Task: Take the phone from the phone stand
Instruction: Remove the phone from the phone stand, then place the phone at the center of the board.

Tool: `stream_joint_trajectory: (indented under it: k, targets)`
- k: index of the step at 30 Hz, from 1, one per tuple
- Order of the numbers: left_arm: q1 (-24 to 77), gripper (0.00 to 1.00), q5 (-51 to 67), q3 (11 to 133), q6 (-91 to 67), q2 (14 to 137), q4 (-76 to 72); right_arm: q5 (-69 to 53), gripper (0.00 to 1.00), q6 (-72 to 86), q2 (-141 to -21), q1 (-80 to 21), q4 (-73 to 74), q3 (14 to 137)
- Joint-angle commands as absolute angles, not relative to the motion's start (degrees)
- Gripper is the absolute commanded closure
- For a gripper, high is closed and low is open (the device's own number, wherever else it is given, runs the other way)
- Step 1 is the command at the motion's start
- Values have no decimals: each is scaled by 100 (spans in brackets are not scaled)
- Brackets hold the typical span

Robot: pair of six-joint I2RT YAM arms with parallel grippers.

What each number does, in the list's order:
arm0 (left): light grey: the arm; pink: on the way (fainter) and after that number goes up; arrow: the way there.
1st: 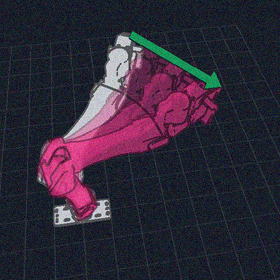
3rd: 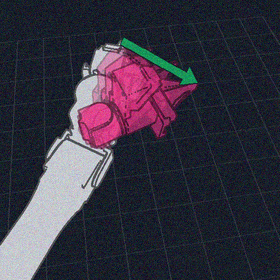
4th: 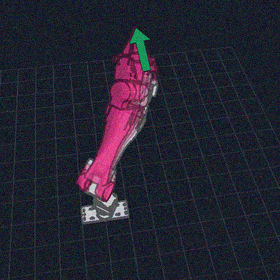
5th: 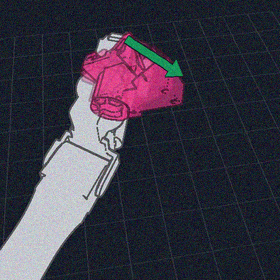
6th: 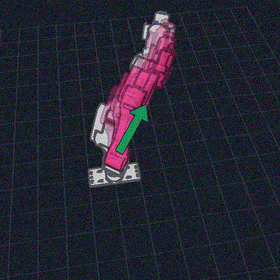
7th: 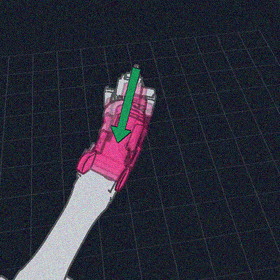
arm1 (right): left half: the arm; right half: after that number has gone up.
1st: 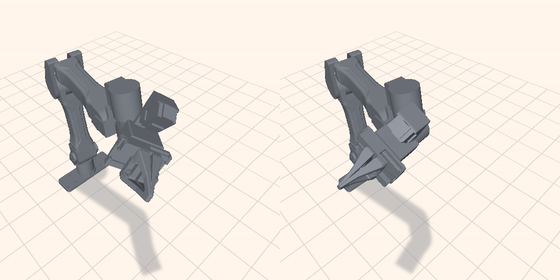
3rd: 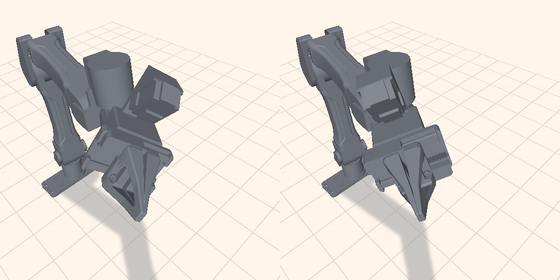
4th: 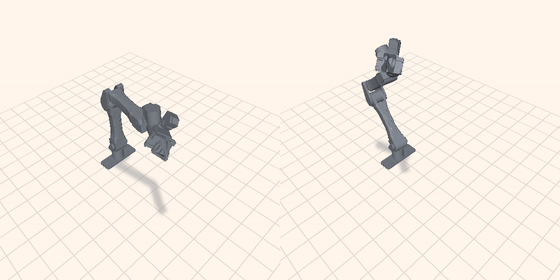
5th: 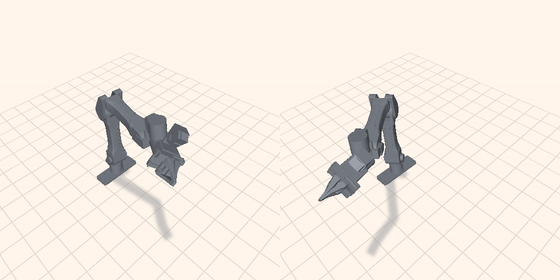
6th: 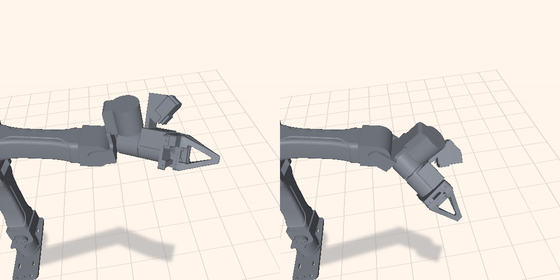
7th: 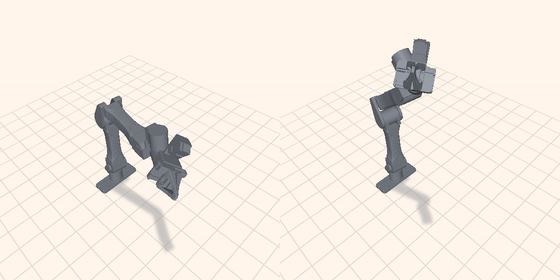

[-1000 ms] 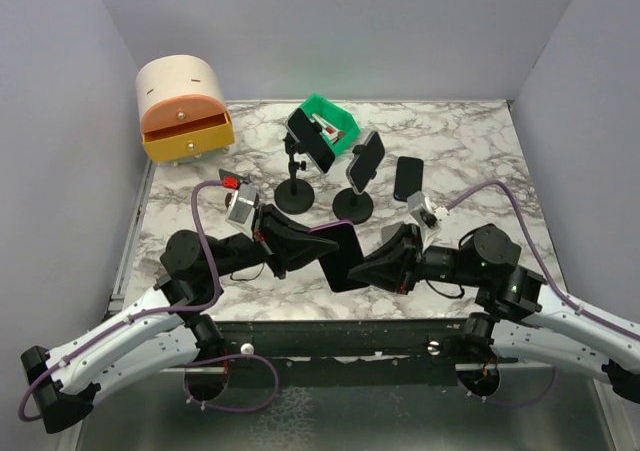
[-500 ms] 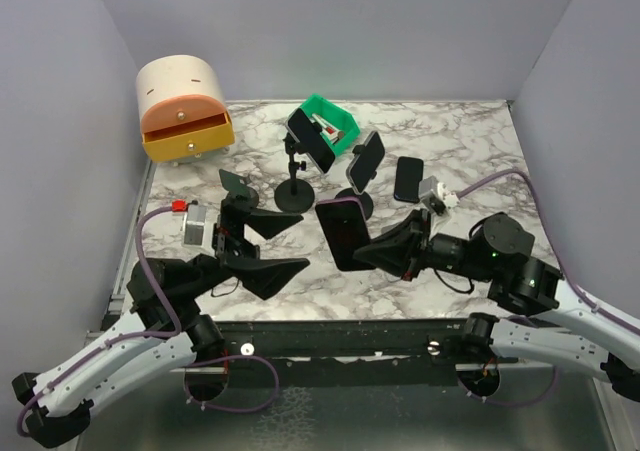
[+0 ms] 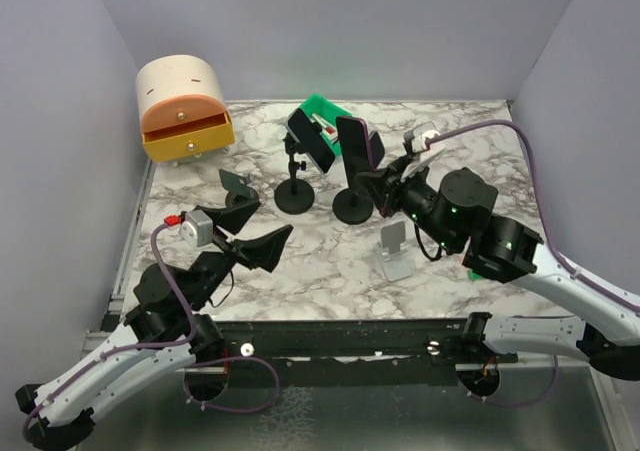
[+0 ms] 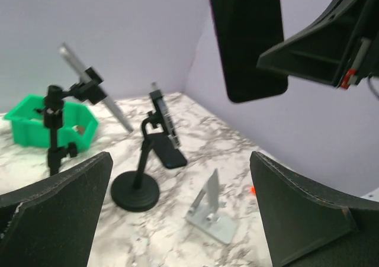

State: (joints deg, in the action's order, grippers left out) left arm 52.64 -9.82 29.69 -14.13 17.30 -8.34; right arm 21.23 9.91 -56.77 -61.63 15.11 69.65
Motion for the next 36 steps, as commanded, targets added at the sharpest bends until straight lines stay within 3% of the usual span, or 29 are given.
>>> stream_joint_trajectory:
  k: [1,10,18,28,36]
  targets:
    - [5282,1,-1728,2727,-882,1468,-577,3241,100,584,-6047,-5915,1414,7627]
    - [5282,2,-2633,2662,-851,696,-228,1203,100,2047,-6663,-2875,1435,7823]
    - [5282,2,-2781,2725,-1044,589,-9,-750,100,3246,-7154,140,610,6445]
    - [5274,2,-2307,2828,-1208,965,53,-2109,100,2036,-8628,455,783,6382]
    - [5273,2,-2097,2844,-1243,993,126,-2262,100,1522,-9283,575,1235,6331]
